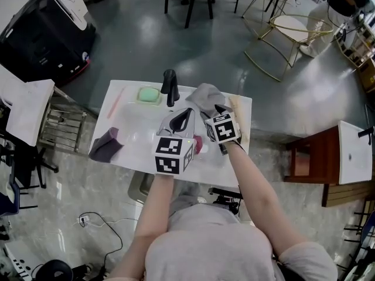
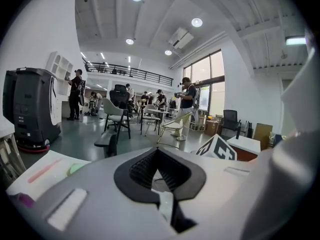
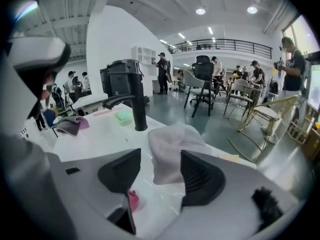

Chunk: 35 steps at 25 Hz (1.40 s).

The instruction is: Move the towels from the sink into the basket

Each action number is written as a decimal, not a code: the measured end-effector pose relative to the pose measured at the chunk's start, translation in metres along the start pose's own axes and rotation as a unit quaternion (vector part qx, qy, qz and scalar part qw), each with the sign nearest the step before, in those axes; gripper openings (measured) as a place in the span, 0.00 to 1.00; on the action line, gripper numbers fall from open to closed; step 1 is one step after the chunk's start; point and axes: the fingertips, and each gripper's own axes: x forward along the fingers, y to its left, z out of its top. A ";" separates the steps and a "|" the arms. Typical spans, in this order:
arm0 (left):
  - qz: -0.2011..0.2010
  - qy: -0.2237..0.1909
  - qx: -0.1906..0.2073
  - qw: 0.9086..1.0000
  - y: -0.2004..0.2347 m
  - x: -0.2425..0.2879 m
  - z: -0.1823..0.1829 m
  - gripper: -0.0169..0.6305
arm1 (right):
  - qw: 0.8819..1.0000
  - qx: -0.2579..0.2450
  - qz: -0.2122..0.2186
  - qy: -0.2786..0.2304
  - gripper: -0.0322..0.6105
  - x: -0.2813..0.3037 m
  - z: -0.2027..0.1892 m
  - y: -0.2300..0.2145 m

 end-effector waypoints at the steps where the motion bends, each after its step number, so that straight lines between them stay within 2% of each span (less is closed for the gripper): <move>1: 0.001 0.001 0.001 1.000 0.001 0.001 0.000 0.02 | 1.000 -0.003 -0.002 0.008 0.43 0.005 -0.004 -0.001; 9: 0.008 0.009 0.002 1.000 0.010 0.003 -0.003 0.02 | 0.999 -0.016 -0.005 0.051 0.43 0.034 -0.019 -0.009; 12: 0.010 0.010 0.002 1.000 0.013 0.002 -0.005 0.02 | 0.997 0.003 -0.006 0.073 0.43 0.044 -0.031 -0.010; 16: 0.013 0.010 0.001 1.000 0.016 0.001 -0.005 0.02 | 0.997 0.017 -0.008 0.072 0.43 0.044 -0.029 -0.012; 17: 0.014 0.010 0.001 1.000 0.017 0.001 -0.004 0.02 | 0.997 0.022 -0.012 0.068 0.37 0.042 -0.027 -0.013; 18: 0.015 0.010 0.001 1.000 0.017 0.002 -0.004 0.02 | 0.998 0.024 -0.016 0.063 0.08 0.040 -0.024 -0.015; 25: 0.015 0.009 0.001 1.000 0.016 0.001 -0.004 0.02 | 0.999 0.019 -0.003 0.043 0.08 0.035 -0.016 -0.010; 35: 0.014 -0.003 0.001 1.000 0.007 -0.008 0.002 0.02 | 1.000 0.015 -0.012 0.011 0.08 0.011 -0.001 -0.008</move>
